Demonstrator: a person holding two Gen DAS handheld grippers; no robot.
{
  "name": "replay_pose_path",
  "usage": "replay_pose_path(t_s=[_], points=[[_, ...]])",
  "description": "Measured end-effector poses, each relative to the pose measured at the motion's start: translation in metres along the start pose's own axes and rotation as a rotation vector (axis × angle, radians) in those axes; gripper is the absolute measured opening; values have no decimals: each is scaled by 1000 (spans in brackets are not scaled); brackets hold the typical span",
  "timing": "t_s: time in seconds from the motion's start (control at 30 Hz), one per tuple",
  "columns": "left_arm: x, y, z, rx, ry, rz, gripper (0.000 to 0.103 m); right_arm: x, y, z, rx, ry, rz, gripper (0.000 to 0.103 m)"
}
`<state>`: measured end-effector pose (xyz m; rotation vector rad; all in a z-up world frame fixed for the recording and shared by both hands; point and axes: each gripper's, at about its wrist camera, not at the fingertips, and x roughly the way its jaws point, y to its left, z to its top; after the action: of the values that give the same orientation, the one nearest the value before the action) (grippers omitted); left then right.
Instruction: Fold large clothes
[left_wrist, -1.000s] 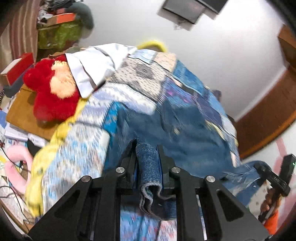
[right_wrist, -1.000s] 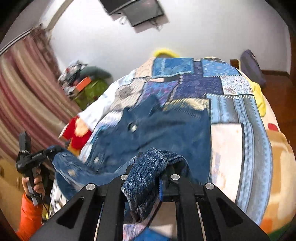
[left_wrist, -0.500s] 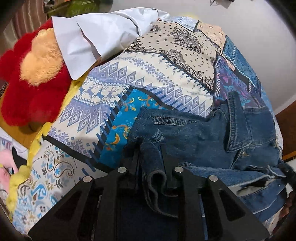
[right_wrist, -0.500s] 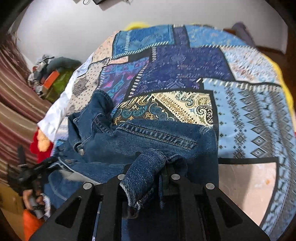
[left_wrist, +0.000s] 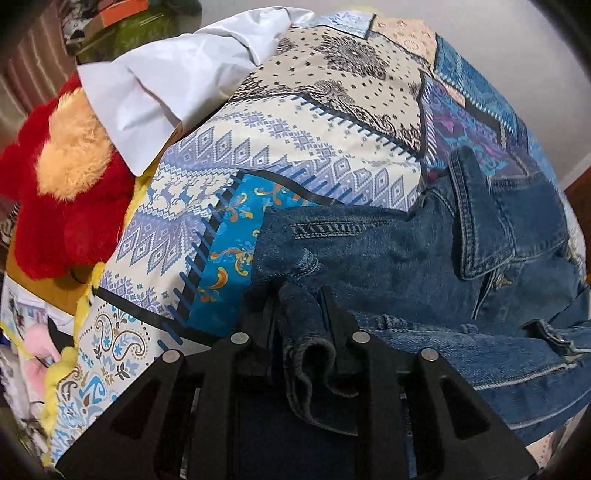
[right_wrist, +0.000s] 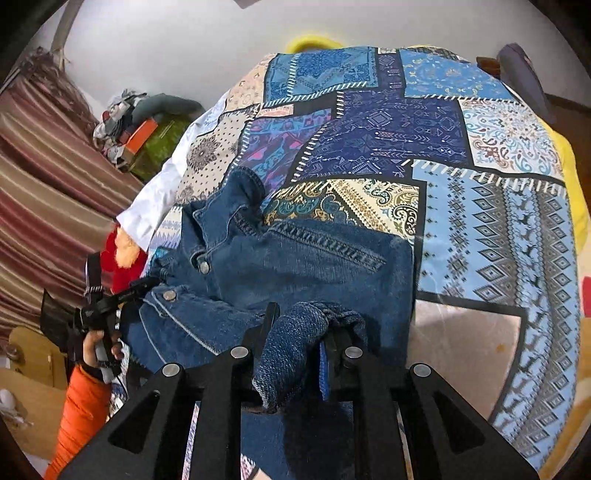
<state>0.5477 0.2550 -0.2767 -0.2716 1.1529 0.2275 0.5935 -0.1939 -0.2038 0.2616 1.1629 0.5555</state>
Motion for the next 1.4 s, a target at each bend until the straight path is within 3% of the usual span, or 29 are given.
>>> replay_pose_path(t_s=[0.33,0.4,0.47,0.53,0.6,0.63,0.67,0.77,0.9,1.03,1.17,1.27,1.4], points=[[1,-5,-2,-1,17,21,24,-30,-2,-11,-17,21,17,14],[-7,-5,-2,26,0,28,24,-39,-16,-9,20,-28,-71,14],[-16,-2,-1,43,0,4,26,-52,-34,-6,61,-92,-282,14],[-30,2,1,34,-5,-30,28,-64,-50,-6,104,-120,-314,14],[-51,7,2,26,-45,-41,47,-76,-56,-12,117,-144,-269,14],[-65,8,2,27,-86,-10,68,-81,-55,-17,112,-159,-256,14],[-80,10,2,36,-135,27,80,-86,-51,-22,95,-172,-243,14],[-110,12,-4,85,-202,95,83,-88,-24,-38,5,-164,-197,14],[-128,5,-26,189,-203,94,90,-75,19,-58,-134,-131,-180,14],[-121,-18,-67,343,-195,93,94,-50,56,-78,-246,-83,-166,14],[-81,-55,-103,531,-164,188,95,-9,72,-93,-314,12,-177,14],[-57,-71,-102,562,-175,224,96,23,75,-94,-345,56,-226,14],[-33,-78,-73,504,-142,223,96,46,72,-72,-345,75,-245,14]])
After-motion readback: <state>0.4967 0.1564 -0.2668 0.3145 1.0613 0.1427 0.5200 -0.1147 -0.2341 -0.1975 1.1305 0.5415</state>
